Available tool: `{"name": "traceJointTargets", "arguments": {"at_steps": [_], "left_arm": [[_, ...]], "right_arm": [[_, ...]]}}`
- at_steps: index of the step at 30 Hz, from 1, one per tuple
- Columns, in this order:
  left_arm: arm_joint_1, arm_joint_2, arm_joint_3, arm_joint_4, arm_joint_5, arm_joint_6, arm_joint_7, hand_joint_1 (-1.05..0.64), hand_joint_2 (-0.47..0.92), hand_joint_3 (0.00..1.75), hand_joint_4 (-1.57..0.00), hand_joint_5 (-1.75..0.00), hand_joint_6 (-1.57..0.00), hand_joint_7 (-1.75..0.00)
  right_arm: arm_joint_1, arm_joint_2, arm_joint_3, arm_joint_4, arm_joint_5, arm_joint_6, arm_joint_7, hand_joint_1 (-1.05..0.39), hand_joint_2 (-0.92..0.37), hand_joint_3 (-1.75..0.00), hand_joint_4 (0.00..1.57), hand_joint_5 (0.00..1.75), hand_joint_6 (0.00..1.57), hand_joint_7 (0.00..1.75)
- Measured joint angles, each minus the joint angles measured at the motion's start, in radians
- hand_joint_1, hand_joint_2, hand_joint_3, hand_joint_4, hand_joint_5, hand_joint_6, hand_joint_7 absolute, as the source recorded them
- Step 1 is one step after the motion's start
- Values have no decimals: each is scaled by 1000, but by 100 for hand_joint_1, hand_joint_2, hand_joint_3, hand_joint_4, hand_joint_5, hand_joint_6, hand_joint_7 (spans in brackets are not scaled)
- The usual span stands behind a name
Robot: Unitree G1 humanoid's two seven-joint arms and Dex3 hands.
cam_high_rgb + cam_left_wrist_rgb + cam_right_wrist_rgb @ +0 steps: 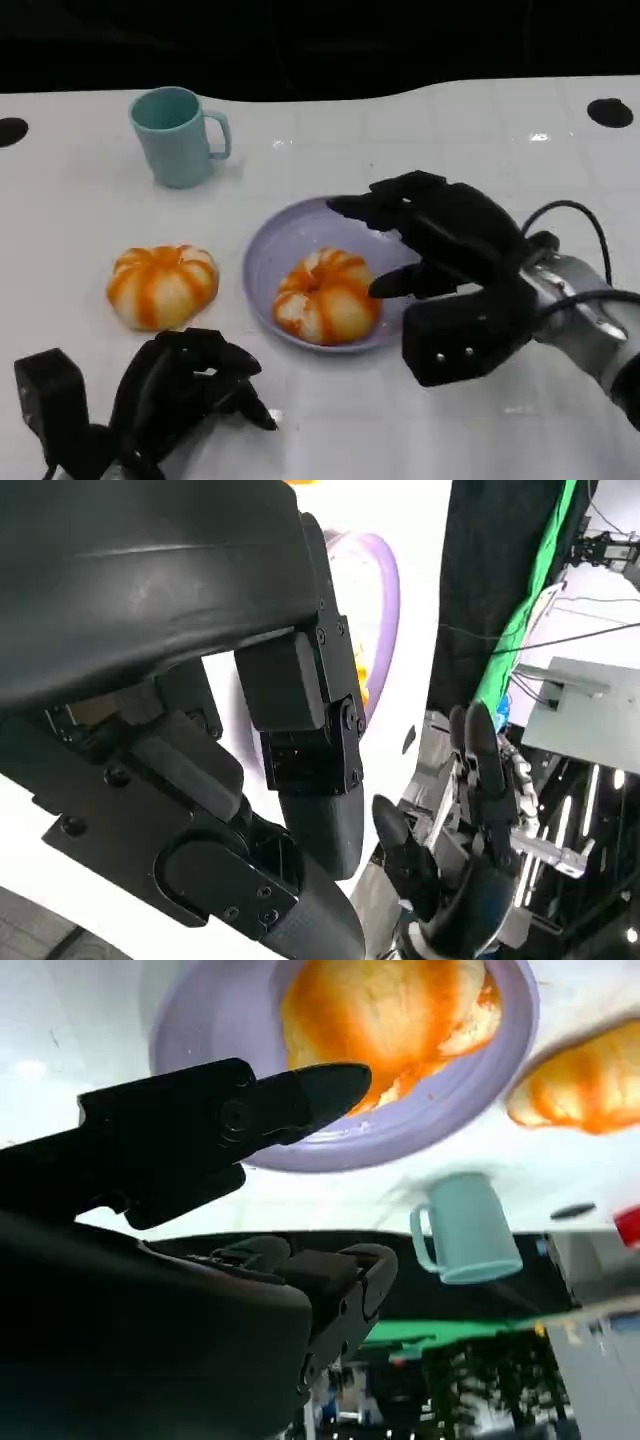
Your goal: Grasp the bread from the table and place it into the plate.
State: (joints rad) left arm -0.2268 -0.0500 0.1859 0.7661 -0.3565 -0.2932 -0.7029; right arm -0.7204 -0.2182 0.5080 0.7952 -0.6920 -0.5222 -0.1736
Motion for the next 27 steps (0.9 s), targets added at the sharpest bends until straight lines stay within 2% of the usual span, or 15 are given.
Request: {"name": "traceJointTargets", "arguments": {"at_steps": [4,5,7,8,10,11,12,13,14,15,16,17,18,21,27], "left_arm": [[0,-1,-2,-1,0,0,2,-105,71,0,-157,-62,-157,-23],[0,-1,-2,-1,0,0,2,-105,71,0,-157,-62,-157,-23],[0,-1,-2,-1,0,0,2,-105,71,0,-157,-62,-157,-23],[0,-1,-2,-1,0,0,2,-105,70,0,-157,-62,-157,-23],[0,-1,-2,-1,-1,1,2,-105,70,0,-157,-62,-157,-23],[0,-1,-2,-2,-1,2,2,-105,70,0,-157,-62,-157,-23],[0,-1,-2,-2,-1,2,2,-105,70,0,-157,-62,-157,-23],[0,-1,-2,-2,-1,3,2,-105,70,0,-157,-62,-157,-23],[0,-1,-2,-2,-1,4,2,-105,70,0,-157,-62,-157,-23],[0,-1,-2,-2,-1,4,2,-105,70,0,-157,-62,-157,-23],[0,-1,-2,-2,-1,5,2,-105,70,0,-157,-62,-157,-23],[0,-1,-2,-3,-1,5,2,-105,70,0,-157,-62,-157,-23],[0,-1,-2,-3,-1,5,2,-105,70,0,-157,-62,-157,-23],[0,-1,-2,-3,-2,7,2,-105,70,0,-157,-62,-157,-23],[0,-1,-1,-3,-2,7,2,-105,70,0,-157,-61,-157,-23]], "right_arm": [[52,-11,-43,-30,54,-61,-16,-38,-89,-1,42,45,57,10],[70,-11,-58,-43,72,-77,-16,-35,-90,-1,45,51,61,11],[109,-12,-82,-72,117,-102,-11,-32,-90,-1,42,69,66,13],[126,-12,-92,-82,134,-112,-6,-28,-90,0,42,93,70,18],[156,-12,-112,-97,173,-138,11,-21,-90,-1,43,109,74,24],[176,-12,-124,-112,200,-151,24,-16,-90,-1,43,121,72,39],[195,-11,-136,-127,229,-165,39,-14,-89,-3,43,129,63,62],[215,-11,-148,-145,258,-174,55,-9,-87,-8,43,137,54,88],[234,-10,-156,-162,289,-185,73,-6,-73,-36,43,145,45,113],[255,-8,-166,-176,321,-199,94,-4,-58,-65,42,149,42,123],[274,-5,-176,-188,345,-207,110,-3,-49,-86,43,156,39,135],[293,-1,-186,-200,376,-212,130,-2,-43,-101,43,164,35,151],[309,5,-193,-211,408,-215,149,-1,-40,-108,44,168,32,158],[362,27,-220,-253,504,-218,217,2,-40,-122,43,170,27,164],[448,46,-269,-357,654,-180,332,2,-46,-127,55,166,38,158]]}}
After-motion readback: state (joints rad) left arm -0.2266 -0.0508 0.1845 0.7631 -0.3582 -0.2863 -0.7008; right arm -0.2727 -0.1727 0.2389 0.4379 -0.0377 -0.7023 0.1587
